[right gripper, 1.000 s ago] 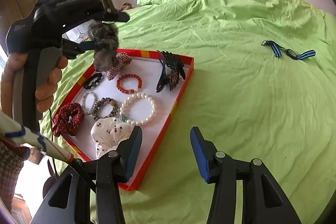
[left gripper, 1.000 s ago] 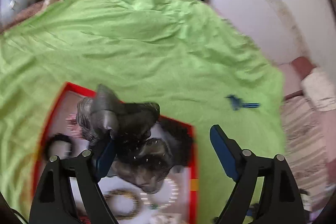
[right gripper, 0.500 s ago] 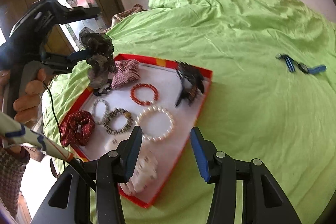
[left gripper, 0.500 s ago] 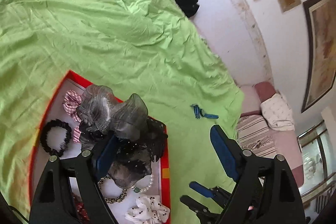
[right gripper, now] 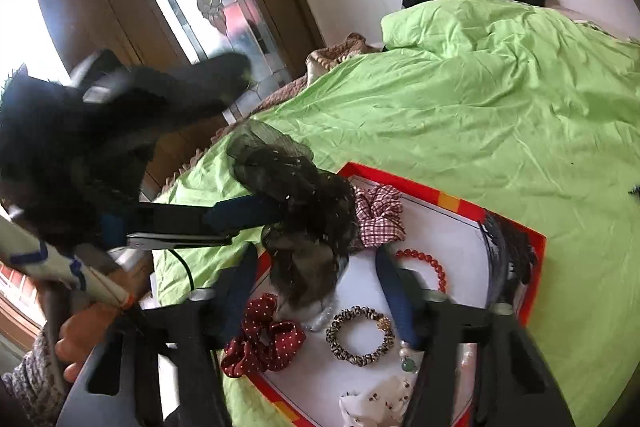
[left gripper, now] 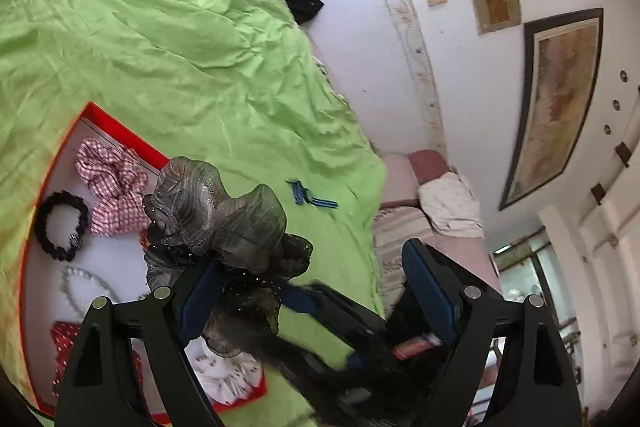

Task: Organize jewelry

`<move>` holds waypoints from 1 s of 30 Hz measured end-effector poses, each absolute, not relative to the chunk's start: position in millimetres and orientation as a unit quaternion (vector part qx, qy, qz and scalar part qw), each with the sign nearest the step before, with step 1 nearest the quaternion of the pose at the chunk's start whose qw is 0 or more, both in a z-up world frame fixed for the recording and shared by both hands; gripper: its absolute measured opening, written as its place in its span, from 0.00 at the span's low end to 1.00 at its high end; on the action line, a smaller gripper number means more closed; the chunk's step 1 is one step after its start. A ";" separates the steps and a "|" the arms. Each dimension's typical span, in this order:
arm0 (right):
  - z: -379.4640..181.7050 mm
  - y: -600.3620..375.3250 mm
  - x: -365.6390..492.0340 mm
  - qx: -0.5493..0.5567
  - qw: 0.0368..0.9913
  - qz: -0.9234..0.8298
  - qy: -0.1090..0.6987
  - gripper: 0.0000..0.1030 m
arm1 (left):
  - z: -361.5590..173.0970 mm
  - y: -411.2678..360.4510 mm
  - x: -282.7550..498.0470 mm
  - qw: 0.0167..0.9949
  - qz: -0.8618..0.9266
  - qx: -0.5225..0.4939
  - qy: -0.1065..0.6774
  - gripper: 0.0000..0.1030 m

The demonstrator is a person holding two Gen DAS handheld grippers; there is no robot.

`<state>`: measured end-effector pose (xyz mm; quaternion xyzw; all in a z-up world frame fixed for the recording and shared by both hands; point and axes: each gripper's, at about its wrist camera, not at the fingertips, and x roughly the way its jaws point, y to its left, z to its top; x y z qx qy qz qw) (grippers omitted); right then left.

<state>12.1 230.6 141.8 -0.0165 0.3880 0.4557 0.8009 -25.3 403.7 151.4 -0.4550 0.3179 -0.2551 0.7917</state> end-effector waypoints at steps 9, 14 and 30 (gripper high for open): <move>117.7 221.8 48.8 -0.040 0.837 0.352 0.417 0.12 | 160.5 416.9 -67.0 0.831 -0.190 -0.411 0.322 0.83; 91.3 227.7 81.2 -0.063 0.833 0.311 0.453 0.33 | 166.8 420.4 -105.7 0.876 -0.096 -0.357 0.311 0.83; 132.9 137.6 6.6 -0.045 0.855 0.301 0.419 0.70 | 228.1 339.8 -205.1 0.949 0.220 -0.105 0.198 0.94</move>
